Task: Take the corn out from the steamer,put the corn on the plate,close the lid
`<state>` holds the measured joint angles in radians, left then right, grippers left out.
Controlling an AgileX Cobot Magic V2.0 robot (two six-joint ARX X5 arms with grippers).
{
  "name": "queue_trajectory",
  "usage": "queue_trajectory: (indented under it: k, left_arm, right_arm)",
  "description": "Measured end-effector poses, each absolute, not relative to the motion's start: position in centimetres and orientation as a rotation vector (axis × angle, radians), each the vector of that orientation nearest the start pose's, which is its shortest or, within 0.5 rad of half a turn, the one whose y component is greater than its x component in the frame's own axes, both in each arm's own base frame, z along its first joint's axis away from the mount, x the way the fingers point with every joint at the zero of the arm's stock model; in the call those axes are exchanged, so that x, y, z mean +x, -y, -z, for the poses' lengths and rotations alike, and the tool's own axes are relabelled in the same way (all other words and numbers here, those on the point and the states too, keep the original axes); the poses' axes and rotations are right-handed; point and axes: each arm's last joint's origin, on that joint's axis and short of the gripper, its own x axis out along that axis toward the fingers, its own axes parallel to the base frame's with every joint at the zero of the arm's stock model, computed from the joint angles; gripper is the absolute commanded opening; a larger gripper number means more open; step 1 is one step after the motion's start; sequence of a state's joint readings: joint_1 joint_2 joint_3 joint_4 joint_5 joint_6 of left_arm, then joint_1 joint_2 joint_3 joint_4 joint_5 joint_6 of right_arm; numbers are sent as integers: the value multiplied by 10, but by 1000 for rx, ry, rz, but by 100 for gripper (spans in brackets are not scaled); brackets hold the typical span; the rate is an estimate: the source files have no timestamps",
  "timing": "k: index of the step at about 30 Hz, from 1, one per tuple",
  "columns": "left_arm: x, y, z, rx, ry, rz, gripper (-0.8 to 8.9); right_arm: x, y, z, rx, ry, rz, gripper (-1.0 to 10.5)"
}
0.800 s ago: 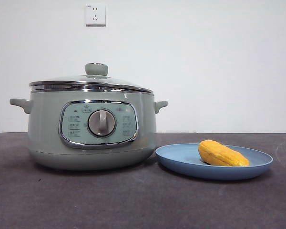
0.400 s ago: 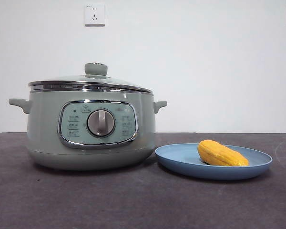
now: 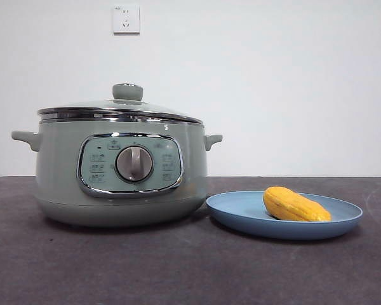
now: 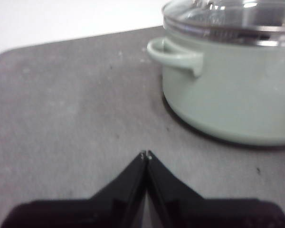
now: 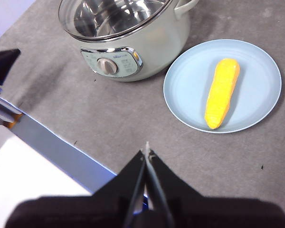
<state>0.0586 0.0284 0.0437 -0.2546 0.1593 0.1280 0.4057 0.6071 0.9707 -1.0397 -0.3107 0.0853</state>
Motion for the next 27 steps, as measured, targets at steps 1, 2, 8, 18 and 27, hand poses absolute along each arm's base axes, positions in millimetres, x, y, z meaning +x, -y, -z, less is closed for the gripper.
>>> queue_trajectory:
  k: [1, 2, 8, 18, 27]
  left_arm:
    - [94, -1, -153, 89, -212, 113, -4]
    - [93, -1, -153, 78, -202, 110, -4]
    - [93, -1, -153, 9, -199, 104, -4]
    - [93, -1, -153, -16, -200, 101, -4]
    - [93, -1, -153, -16, -200, 101, -4]
  right_arm:
    - [75, -42, -338, 46, -718, -659, 1]
    - [75, -42, -338, 46, -718, -659, 1]
    - [75, -42, -338, 46, -718, -658, 1]
    - [75, -42, -338, 46, -718, -658, 1]
    - [75, -42, -338, 46, -718, -659, 1]
